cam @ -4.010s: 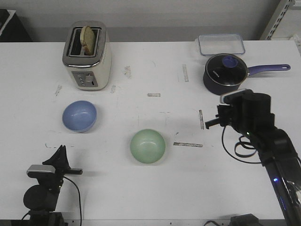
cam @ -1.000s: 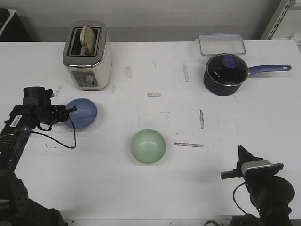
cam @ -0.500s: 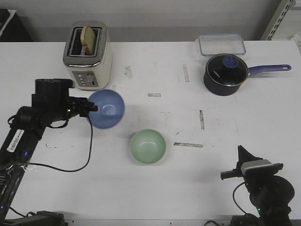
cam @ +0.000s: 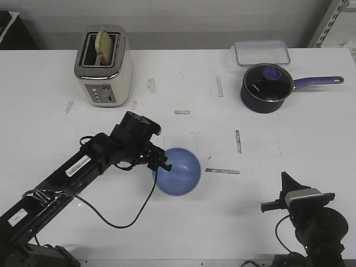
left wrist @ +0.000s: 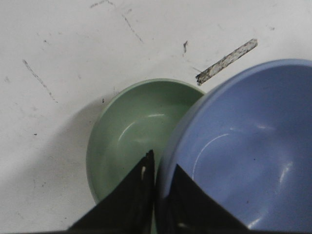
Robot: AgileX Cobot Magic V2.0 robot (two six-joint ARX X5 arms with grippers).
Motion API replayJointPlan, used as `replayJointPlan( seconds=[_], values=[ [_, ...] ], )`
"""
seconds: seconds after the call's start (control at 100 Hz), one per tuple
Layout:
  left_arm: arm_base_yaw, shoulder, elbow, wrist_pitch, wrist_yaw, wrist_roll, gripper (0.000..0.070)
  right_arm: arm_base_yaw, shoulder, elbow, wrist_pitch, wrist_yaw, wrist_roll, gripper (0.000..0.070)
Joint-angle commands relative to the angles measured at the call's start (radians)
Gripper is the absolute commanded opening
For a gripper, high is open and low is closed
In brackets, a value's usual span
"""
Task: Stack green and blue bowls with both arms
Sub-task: 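Lift the blue bowl with the left gripper and lower it onto the green bowl, then release the blue bowl and retract the left gripper to rest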
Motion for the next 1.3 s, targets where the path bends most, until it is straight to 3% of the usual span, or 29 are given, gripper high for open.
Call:
replayJointPlan(
  seconds=[0.0,0.25,0.5,0.61,0.78,0.84,0.99,1.13,1.19,1.29],
  values=[
    [-0.015,0.029,0.014,0.006,-0.011,0.016,0.0001,0.001,0.006,0.001,0.008,0.001,-0.008,0.0],
    [-0.017,0.071,0.014,0.007,-0.103,0.037,0.0001,0.001,0.006,0.001,0.008,0.001,-0.008,0.0],
    [-0.014,0.071,0.014,0.006,-0.105,0.051,0.0026,0.001,0.006,0.001,0.008,0.001,-0.008,0.0],
    [-0.014,0.071,0.014,0.013,-0.105,0.05,0.0225,0.001,0.006,0.001,0.008,0.001,-0.008,0.0],
    [-0.014,0.069,0.014,0.045,-0.106,0.05,0.062,0.001,0.006,0.001,0.008,0.001,-0.008,0.0],
    [-0.014,0.065,0.014,0.059,-0.106,0.05,0.07,0.001,0.006,0.001,0.008,0.001,-0.008,0.0],
    [-0.013,0.039,0.033,0.063,-0.115,0.056,0.07,0.001,0.006,0.001,0.008,0.001,-0.008,0.0],
    [-0.006,0.0,0.084,0.051,-0.181,0.058,0.0669,0.001,0.006,0.001,0.008,0.001,-0.008,0.0],
    [0.0,-0.023,0.098,0.053,-0.229,0.069,0.056,0.001,0.006,0.001,0.008,0.0,-0.008,0.0],
    [0.024,-0.079,0.1,0.056,-0.285,0.103,0.0283,0.001,0.006,0.001,0.008,-0.001,-0.008,0.0]
  ],
)
